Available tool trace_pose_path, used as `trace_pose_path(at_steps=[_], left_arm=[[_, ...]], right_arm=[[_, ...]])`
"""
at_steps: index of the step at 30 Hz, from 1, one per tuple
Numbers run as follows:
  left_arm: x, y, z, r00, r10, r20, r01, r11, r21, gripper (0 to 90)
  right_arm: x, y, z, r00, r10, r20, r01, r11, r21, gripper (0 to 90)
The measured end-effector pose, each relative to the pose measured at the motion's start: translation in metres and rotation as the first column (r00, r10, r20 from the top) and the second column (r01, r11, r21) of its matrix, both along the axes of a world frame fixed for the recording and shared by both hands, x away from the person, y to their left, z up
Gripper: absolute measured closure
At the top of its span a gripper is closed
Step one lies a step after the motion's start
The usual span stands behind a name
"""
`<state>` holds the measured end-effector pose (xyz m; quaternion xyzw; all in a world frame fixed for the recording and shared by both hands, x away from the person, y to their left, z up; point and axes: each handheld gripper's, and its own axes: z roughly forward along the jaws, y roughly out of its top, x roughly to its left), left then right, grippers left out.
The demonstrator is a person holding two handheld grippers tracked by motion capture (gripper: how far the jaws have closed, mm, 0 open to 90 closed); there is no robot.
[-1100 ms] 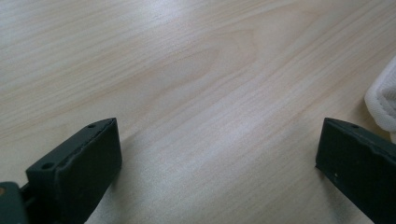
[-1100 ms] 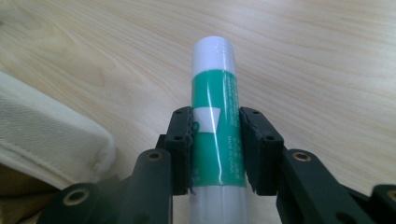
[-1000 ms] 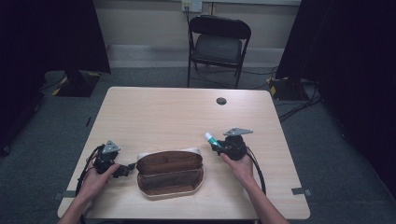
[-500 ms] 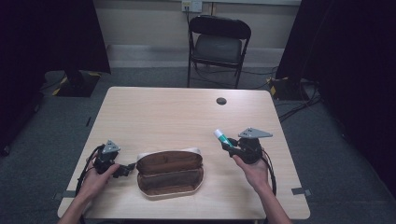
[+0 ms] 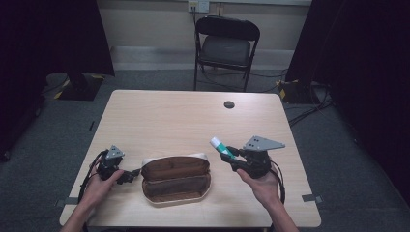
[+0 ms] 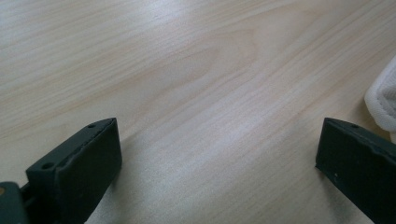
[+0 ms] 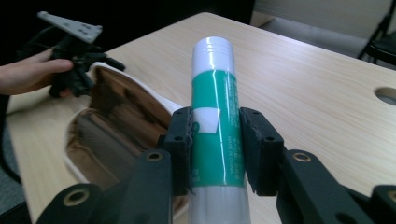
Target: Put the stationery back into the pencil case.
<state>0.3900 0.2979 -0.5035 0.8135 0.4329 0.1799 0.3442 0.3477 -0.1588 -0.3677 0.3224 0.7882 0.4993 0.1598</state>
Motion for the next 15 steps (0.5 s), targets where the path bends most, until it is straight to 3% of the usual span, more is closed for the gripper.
trace_pose_path(at_steps=[7, 10, 15], left_arm=[[-0.001, 0.0, 0.0, 1.0, 0.001, 0.005, -0.001, 0.9999, 0.01, 0.1], [-0.001, 0.0, 0.0, 1.0, 0.002, 0.005, -0.002, 0.9999, 0.01, 0.1], [-0.001, 0.0, 0.0, 1.0, 0.002, 0.005, -0.002, 0.9999, 0.01, 0.1]], right_arm=[[-0.014, 0.029, 0.011, 0.9949, 0.089, 0.048, -0.088, 0.996, -0.021, 66.1], [-0.018, 0.041, 0.011, 0.9905, 0.128, 0.05, -0.127, 0.992, -0.026, 66.1], [-0.024, 0.065, -0.001, 0.9778, 0.209, 0.022, -0.207, 0.976, -0.065, 66.1]])
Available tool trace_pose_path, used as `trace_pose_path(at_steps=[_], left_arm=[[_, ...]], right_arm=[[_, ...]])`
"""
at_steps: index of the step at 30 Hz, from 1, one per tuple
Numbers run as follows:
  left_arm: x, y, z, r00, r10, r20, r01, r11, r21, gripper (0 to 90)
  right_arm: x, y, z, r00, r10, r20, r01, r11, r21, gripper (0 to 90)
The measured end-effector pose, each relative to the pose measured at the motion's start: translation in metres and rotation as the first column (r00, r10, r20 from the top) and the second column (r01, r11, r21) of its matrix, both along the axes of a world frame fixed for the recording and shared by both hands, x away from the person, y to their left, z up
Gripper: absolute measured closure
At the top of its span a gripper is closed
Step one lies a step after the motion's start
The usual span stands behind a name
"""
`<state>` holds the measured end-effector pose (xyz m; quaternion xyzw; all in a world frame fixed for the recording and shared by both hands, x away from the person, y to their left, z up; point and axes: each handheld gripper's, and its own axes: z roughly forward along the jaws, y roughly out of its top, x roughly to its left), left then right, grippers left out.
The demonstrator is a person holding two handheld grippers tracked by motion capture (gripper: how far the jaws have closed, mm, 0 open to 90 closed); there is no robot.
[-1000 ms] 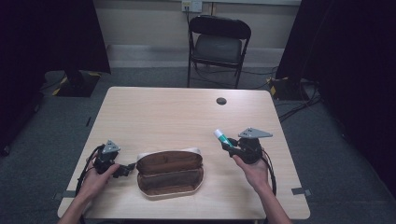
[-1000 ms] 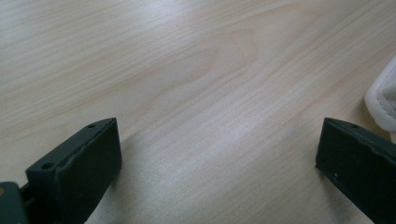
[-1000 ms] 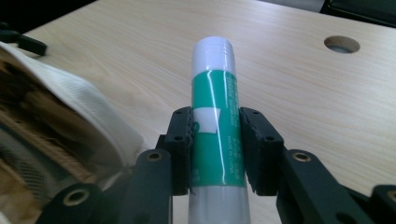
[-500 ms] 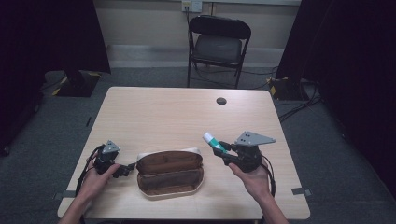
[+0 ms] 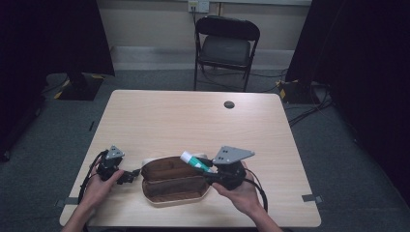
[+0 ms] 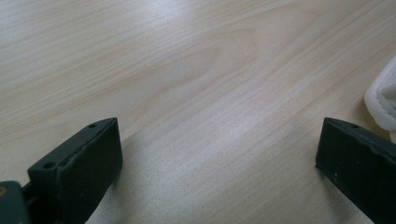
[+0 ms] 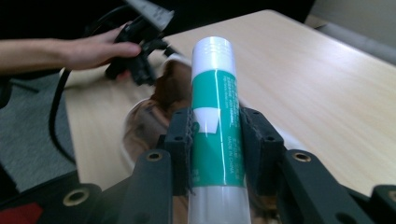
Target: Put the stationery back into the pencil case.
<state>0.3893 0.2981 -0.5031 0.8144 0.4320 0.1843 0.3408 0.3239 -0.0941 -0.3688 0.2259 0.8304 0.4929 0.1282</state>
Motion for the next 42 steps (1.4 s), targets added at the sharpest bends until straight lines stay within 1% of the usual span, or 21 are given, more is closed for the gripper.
trace_pose_path(at_steps=[4, 10, 12, 15, 16, 17, 21, 24, 26, 28, 29, 30, 32, 36, 38, 40, 42], left_arm=[[0.0, 0.0, 0.0, 1.0, 0.005, 0.001, -0.005, 1.0, -0.008, 0.1], [0.0, -0.001, 0.0, 1.0, 0.005, 0.002, -0.005, 1.0, -0.008, 0.1], [0.0, -0.001, 0.0, 1.0, 0.005, 0.001, -0.005, 1.0, -0.008, 0.1], [0.0, 0.0, 0.0, 1.0, 0.005, 0.002, -0.005, 1.0, -0.009, 0.1], [0.0, 0.0, 0.0, 1.0, 0.005, 0.002, -0.005, 1.0, -0.009, 0.1], [0.0, 0.0, 0.0, 1.0, 0.005, 0.002, -0.005, 1.0, -0.008, 0.1], [0.0, 0.0, 0.0, 1.0, 0.004, 0.001, -0.004, 1.0, -0.009, 0.0], [0.0, 0.0, 0.0, 1.0, 0.003, -0.001, -0.003, 0.9999, -0.01, 0.0], [0.0, -0.001, 0.0, 1.0, 0.004, -0.001, -0.004, 0.9999, -0.009, 0.0], [0.0, -0.001, 0.0, 1.0, 0.002, -0.001, -0.002, 1.0, -0.009, 0.0], [0.001, -0.001, 0.0, 1.0, 0.0, -0.007, 0.0, 1.0, -0.008, 0.0], [0.001, -0.001, 0.0, 1.0, 0.002, -0.006, -0.002, 1.0, -0.009, 0.0], [0.001, -0.001, 0.0, 1.0, 0.003, -0.004, -0.003, 0.9999, -0.011, 0.0], [0.001, -0.001, 0.0, 1.0, 0.003, -0.004, -0.003, 0.9999, -0.01, 0.0], [0.001, -0.001, 0.0, 1.0, 0.002, -0.005, -0.002, 1.0, -0.01, 0.0], [0.001, -0.001, 0.0, 1.0, 0.002, -0.005, -0.002, 1.0, -0.009, 0.0], [0.001, -0.001, 0.0, 1.0, 0.002, -0.005, -0.002, 0.9999, -0.01, 0.0]], right_arm=[[-0.006, 0.018, -0.011, 0.9977, 0.066, -0.017, -0.067, 0.997, -0.038, 66.1], [-0.007, 0.045, -0.026, 0.9913, 0.124, -0.044, -0.127, 0.989, -0.072, 66.1], [-0.006, 0.052, -0.033, 0.9887, 0.137, -0.061, -0.142, 0.986, -0.085, 66.1], [-0.002, 0.061, -0.046, 0.9871, 0.137, -0.082, -0.146, 0.983, -0.107, 66.0], [-0.002, 0.061, -0.046, 0.9871, 0.137, -0.082, -0.146, 0.983, -0.107, 66.0], [0.003, 0.067, -0.055, 0.9874, 0.13, -0.09, -0.141, 0.982, -0.125, 66.0], [0.013, 0.077, -0.066, 0.9865, 0.111, -0.12, -0.127, 0.982, -0.137, 66.0], [0.017, 0.082, -0.069, 0.9868, 0.113, -0.116, -0.13, 0.981, -0.147, 66.0], [0.021, 0.083, -0.071, 0.9866, 0.101, -0.128, -0.119, 0.983, -0.14, 66.0], [0.025, 0.084, -0.073, 0.9882, 0.093, -0.121, -0.111, 0.983, -0.143, 65.9], [0.026, 0.085, -0.074, 0.9884, 0.084, -0.126, -0.102, 0.985, -0.141, 65.9], [0.028, 0.085, -0.076, 0.9868, 0.087, -0.136, -0.107, 0.984, -0.143, 65.9], [0.029, 0.086, -0.079, 0.9873, 0.075, -0.14, -0.094, 0.986, -0.139, 65.6], [0.03, 0.086, -0.08, 0.9908, 0.059, -0.122, -0.075, 0.988, -0.138, 60.3], [0.031, 0.085, -0.081, 0.9906, 0.052, -0.127, -0.07, 0.987, -0.142, 59.1], [0.032, 0.083, -0.082, 0.9904, 0.039, -0.133, -0.057, 0.989, -0.136, 57.3], [0.033, 0.082, -0.081, 0.9918, 0.029, -0.125, -0.047, 0.989, -0.141, 57.0]])
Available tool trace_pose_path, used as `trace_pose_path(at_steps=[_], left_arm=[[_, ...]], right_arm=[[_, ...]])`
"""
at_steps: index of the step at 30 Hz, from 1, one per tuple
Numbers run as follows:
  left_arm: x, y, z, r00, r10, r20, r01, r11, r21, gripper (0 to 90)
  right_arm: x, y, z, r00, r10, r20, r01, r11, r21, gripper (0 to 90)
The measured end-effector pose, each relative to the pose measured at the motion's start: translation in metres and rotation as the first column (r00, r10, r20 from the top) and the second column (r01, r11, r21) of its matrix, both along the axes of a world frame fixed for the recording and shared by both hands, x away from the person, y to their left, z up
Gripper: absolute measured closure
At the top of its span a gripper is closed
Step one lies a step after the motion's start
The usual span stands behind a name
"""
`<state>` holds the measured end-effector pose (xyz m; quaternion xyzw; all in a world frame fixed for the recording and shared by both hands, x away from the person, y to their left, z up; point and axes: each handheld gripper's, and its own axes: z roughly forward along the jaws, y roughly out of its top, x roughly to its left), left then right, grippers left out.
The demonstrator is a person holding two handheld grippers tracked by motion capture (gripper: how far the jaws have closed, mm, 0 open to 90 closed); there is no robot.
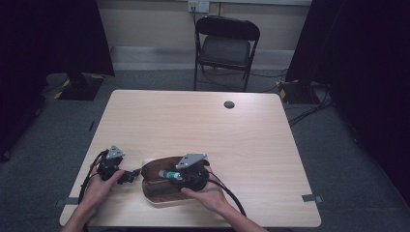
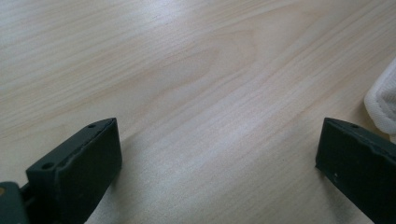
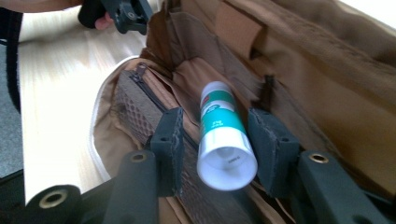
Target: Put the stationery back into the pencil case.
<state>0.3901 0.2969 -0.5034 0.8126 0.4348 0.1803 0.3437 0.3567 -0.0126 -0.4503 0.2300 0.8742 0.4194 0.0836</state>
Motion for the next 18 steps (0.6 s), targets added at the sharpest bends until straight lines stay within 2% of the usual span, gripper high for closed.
trace_pose_path(at_steps=[5, 10, 18], left_arm=[[0.0, 0.0, 0.0, 1.0, -0.001, 0.0, 0.001, 1.0, 0.002, 0.0], [0.001, 0.0, 0.0, 1.0, -0.001, 0.005, 0.001, 1.0, 0.005, 0.0], [0.001, 0.0, 0.0, 1.0, -0.001, 0.005, 0.001, 1.0, 0.004, 0.0]], right_arm=[[-0.002, -0.008, 0.001, 0.9999, -0.016, 0.003, 0.016, 1.0, -0.009, 55.2], [0.0, -0.021, 0.001, 0.9979, -0.062, 0.02, 0.062, 0.998, -0.001, 52.5], [-0.001, -0.039, 0.002, 0.9957, -0.092, 0.011, 0.092, 0.996, 0.011, 55.2]])
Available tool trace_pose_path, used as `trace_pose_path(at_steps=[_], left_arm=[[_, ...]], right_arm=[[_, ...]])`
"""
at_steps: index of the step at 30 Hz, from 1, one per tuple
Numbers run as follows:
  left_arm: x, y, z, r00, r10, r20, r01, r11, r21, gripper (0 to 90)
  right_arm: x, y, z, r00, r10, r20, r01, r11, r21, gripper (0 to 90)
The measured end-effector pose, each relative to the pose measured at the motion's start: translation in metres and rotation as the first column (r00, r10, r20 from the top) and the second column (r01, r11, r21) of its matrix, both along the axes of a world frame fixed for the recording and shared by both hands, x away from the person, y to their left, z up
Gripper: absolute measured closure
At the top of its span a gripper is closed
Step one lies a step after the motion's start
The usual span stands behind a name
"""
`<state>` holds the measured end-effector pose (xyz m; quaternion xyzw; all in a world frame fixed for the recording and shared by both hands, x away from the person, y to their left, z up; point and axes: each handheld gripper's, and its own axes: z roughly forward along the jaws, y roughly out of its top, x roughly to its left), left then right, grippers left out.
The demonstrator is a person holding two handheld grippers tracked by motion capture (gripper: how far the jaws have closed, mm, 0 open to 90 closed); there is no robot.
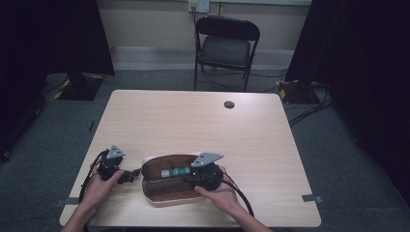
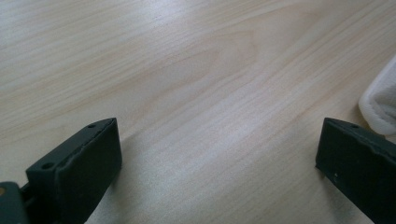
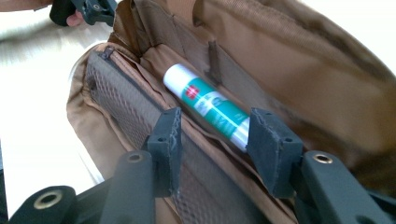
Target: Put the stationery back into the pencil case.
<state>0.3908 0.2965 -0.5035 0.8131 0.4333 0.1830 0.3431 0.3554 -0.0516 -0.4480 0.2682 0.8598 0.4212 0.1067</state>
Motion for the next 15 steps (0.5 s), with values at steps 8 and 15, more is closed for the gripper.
trace_pose_path(at_steps=[8, 15], left_arm=[[0.0, 0.0, 0.0, 1.0, 0.003, -0.001, -0.003, 1.0, 0.006, 0.0], [0.001, 0.0, 0.0, 1.0, 0.005, -0.002, -0.005, 1.0, 0.007, 0.0]], right_arm=[[-0.005, -0.023, 0.007, 0.9993, -0.032, 0.019, 0.031, 0.999, 0.03, 58.2], [-0.014, -0.048, 0.014, 0.9971, -0.072, 0.024, 0.071, 0.996, 0.053, 57.5]])
